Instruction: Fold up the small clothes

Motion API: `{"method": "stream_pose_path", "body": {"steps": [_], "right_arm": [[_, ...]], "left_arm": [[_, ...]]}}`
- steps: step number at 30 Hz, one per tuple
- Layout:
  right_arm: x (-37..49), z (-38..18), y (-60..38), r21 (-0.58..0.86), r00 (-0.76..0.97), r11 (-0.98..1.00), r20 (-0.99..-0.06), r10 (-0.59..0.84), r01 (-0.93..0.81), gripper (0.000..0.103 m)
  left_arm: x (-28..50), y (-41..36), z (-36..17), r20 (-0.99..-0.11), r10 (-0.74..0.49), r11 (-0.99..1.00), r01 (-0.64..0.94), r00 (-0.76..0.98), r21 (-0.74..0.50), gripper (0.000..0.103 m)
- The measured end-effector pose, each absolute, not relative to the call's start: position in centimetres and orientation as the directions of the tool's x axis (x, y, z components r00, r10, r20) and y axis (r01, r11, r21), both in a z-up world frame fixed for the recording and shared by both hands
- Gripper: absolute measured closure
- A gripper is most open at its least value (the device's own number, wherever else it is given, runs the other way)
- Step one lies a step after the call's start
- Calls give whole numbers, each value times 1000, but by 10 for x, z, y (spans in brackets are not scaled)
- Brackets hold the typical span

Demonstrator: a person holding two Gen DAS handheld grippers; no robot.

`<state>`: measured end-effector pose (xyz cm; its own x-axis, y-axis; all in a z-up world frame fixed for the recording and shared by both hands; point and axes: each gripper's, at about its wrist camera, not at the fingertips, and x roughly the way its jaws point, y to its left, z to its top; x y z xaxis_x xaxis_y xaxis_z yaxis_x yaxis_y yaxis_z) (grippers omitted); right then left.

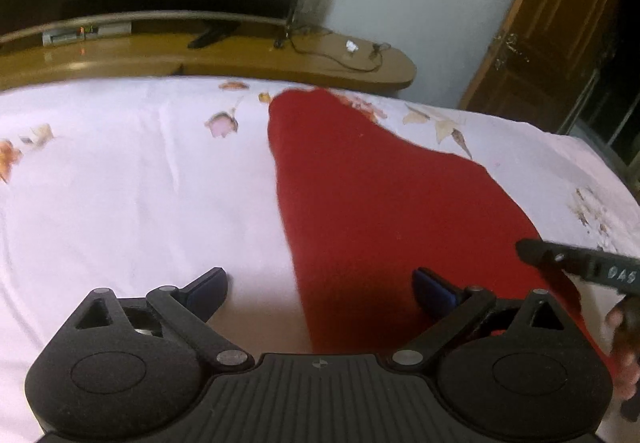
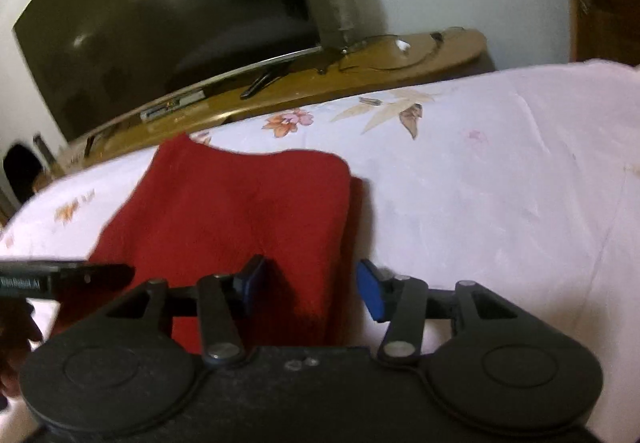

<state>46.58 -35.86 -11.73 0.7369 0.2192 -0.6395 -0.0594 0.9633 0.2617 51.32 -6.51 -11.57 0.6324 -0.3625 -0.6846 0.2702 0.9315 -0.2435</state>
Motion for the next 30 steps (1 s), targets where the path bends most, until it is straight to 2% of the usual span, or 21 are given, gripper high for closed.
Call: {"method": "stream_pose_path", "body": {"steps": [2,4,7,10,11,13,15,20,25,30], "right_arm": [[451,-105,-360,254,762,964,-609,218,-73,52],[436,-97,-366,268,772,960,-591,233,-85,46],[425,-101,-382,354,745,931,-598,296,-85,45],[430,-114,-390,424,696,903,-627,350,-71,45],[433,-119,-392,447,684,893,-634,360,-55,44],[434,-126,-401,531,669,847,-620,410,-26,38],[432,-129,-409,576,668,817,-609,428,2,27],[443,-151,-429,723,605,691,-551,575,2,25],[460,-155,-425,749,585,662,-528,616,-22,25],[483,-157,-401,750,543,658,-524,657,-72,24]], "left_arm": [[502,-57,-108,-669,-384,923,285,636,-259,5],[491,-46,-106,-652,-426,905,298,628,-305,5],[490,-39,-116,-666,-468,883,323,581,-339,5],[498,-35,-128,-653,-570,822,337,498,-460,15],[499,-35,-130,-647,-593,805,337,479,-489,15],[501,-34,-135,-650,-618,786,340,441,-516,15],[504,-32,-139,-642,-649,761,339,409,-553,15],[521,-29,-151,-594,-718,694,306,363,-652,15],[536,-37,-156,-580,-732,678,303,357,-670,15],[543,-60,-151,-604,-705,709,349,372,-613,15]]}}
